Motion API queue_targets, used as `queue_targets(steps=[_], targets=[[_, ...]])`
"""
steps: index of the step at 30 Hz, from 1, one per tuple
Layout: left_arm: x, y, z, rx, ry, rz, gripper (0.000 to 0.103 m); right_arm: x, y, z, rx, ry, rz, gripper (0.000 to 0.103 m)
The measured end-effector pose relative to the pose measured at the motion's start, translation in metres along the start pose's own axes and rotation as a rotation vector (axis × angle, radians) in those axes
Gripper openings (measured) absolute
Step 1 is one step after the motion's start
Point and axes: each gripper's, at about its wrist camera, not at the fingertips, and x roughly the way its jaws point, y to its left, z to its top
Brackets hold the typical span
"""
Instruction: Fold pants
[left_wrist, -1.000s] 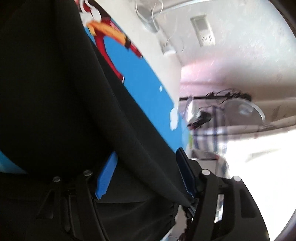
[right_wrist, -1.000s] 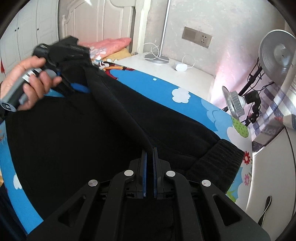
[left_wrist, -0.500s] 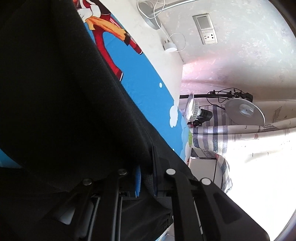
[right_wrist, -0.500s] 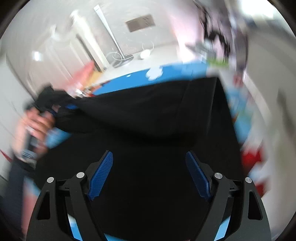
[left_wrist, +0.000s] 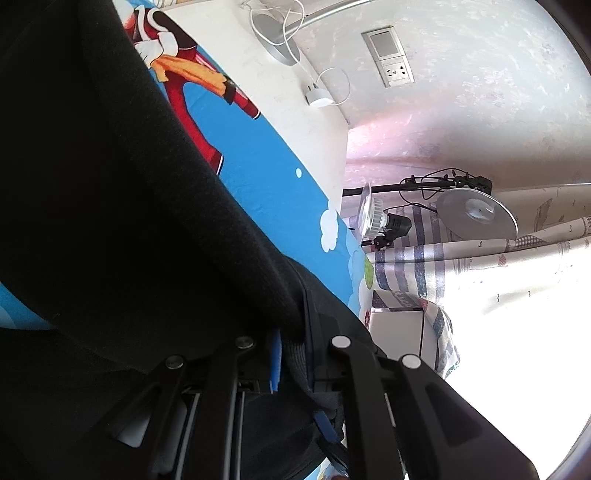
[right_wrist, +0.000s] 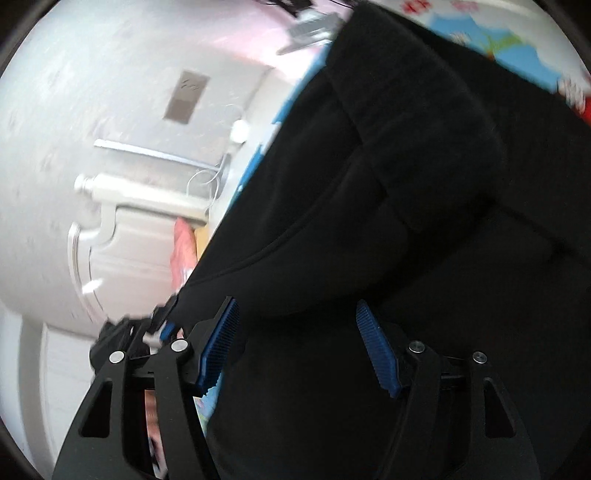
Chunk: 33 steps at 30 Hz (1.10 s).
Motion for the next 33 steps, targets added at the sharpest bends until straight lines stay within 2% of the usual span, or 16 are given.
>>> queue_targets(steps=[4,7,8,9,12,15,18,21,22,25,27,29,31,33], targets=[[-0.004,-0.004,0.001,0.014,-0.001,0.005,0.009,0.004,0.003,0.006,0.035,-0.082,0.021,0.064],[-0.009,-0.005,0.001,0.021,-0.004,0.002,0.009,-0.002,0.005,0.021,0.009,-0.15,-0.01,0.038],[-0.011,-0.005,0.0,0.022,-0.005,0.0,0.008,-0.005,0.006,0.024,-0.004,-0.165,-0.015,0.024],[-0.013,-0.006,-0.001,0.025,-0.007,-0.001,0.007,-0.007,0.01,0.028,-0.028,-0.176,-0.024,0.016],[-0.023,-0.005,-0.012,0.04,-0.02,0.0,0.006,-0.025,0.023,0.034,-0.103,-0.192,-0.033,0.008],[-0.043,-0.009,-0.038,0.077,-0.061,0.033,0.005,-0.06,0.042,0.024,-0.204,-0.189,-0.019,0.007],[-0.072,-0.015,-0.09,0.141,-0.12,0.056,0.004,-0.097,0.035,0.008,-0.233,-0.162,0.004,0.006],[-0.101,-0.007,-0.156,0.163,-0.156,0.029,0.004,-0.13,0.007,-0.019,-0.278,-0.154,-0.058,0.006],[-0.106,0.002,-0.186,0.166,-0.157,0.026,0.004,-0.131,-0.008,-0.022,-0.278,-0.139,-0.101,0.006],[-0.098,0.027,-0.243,0.172,-0.143,0.08,0.004,-0.114,-0.065,-0.034,-0.18,-0.047,-0.174,0.006],[-0.085,0.049,-0.259,0.155,-0.119,0.12,0.004,-0.108,-0.085,-0.04,-0.173,-0.047,-0.159,0.005],[-0.075,0.071,-0.266,0.122,-0.099,0.138,0.004,-0.112,-0.082,-0.044,-0.208,-0.057,-0.161,0.006],[-0.079,0.075,-0.266,0.141,-0.102,0.129,0.005,-0.115,-0.08,-0.046,-0.211,-0.05,-0.156,0.01],[-0.082,0.073,-0.264,0.162,-0.107,0.126,0.005,-0.12,-0.082,-0.042,-0.18,-0.061,-0.132,0.022]])
